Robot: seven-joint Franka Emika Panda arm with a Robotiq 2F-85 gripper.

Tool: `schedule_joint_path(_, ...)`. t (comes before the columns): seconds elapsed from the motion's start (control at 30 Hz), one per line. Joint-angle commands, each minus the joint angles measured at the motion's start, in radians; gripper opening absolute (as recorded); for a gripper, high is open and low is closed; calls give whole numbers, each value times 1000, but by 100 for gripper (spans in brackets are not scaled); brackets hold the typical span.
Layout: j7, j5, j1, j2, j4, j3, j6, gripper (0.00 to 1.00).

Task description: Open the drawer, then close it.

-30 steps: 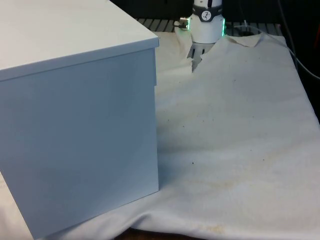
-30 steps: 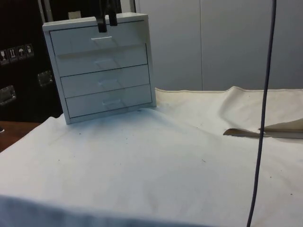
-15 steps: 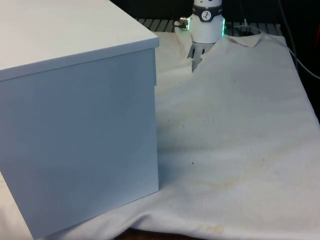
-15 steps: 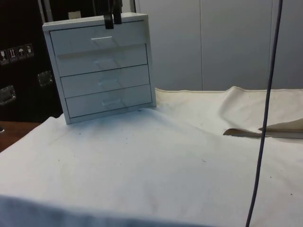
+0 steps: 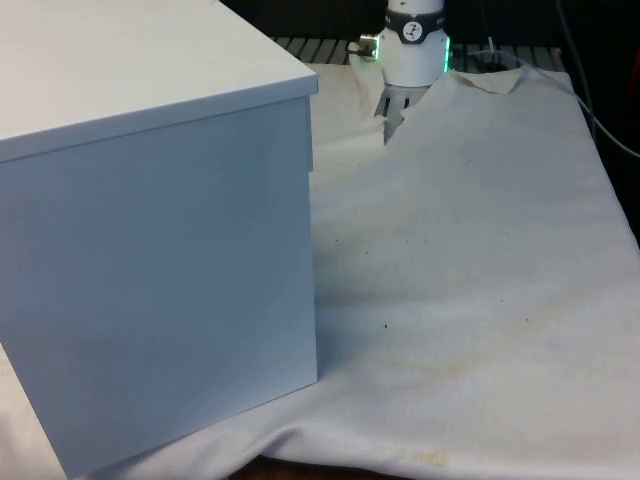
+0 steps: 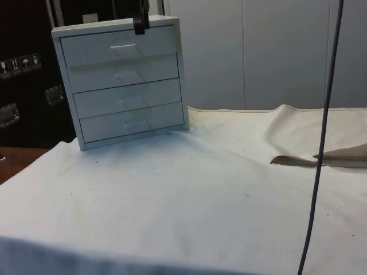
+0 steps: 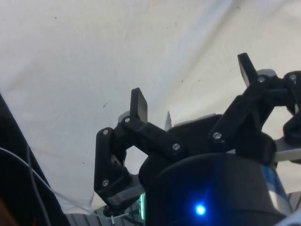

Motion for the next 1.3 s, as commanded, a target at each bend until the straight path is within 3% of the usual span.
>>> schedule_joint_path(0.0, -15, -4, 0, -7, -8, 0, 13, 100)
schedule_joint_path(0.13, -34, 0, -1, -1, -2, -5, 3, 100)
schedule_joint_path(0.37, -107, -4, 0, -3, -16, -11, 43, 100)
schedule_joint_path(0.4, -96, 0, -1, -1, -9, -12, 25, 100)
schedule_joint_path(0.6, -160, -2, -2, 8, -23, -11, 66, 100)
schedule_joint_path(0.63, -149, 0, -1, 7, -19, -12, 52, 100)
schedule_joint_path(0.8, -201, 1, -5, 22, -22, -14, 84, 100)
schedule_joint_path(1.27, -280, -3, -6, 35, -26, -25, 132, 100)
